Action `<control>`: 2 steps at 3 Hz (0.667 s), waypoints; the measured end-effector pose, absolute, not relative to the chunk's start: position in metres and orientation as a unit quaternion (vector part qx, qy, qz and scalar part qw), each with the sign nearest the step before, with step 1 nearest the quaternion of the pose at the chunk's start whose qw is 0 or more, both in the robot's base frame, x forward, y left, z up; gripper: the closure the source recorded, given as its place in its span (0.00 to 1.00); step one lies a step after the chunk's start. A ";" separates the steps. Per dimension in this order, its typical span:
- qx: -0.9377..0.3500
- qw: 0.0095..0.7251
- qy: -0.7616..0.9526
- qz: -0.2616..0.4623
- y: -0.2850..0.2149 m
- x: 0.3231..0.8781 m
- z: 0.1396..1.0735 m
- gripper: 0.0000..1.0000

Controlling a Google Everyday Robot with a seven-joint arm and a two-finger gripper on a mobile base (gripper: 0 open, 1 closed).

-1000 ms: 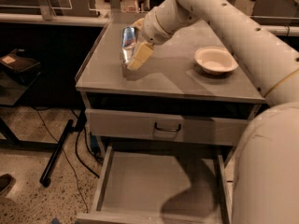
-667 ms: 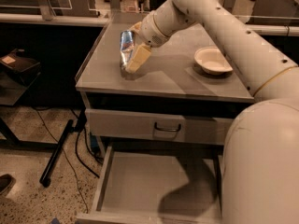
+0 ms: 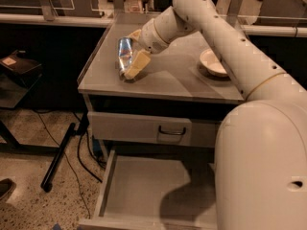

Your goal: Pick redbull can from middle drawer and place on counter

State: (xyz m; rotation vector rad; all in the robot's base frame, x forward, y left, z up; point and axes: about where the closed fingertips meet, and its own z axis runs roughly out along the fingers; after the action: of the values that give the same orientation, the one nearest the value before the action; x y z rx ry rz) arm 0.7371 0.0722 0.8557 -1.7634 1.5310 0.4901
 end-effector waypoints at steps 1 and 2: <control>-0.687 0.368 0.596 0.194 0.073 0.737 0.857 1.00; -0.687 0.368 0.596 0.194 0.073 0.737 0.857 0.73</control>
Offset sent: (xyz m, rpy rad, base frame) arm -0.0003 0.0011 0.0008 0.0022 0.0045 0.0039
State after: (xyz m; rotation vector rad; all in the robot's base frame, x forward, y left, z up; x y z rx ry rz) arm 0.7369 0.0734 0.8566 -1.7651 1.5298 0.4980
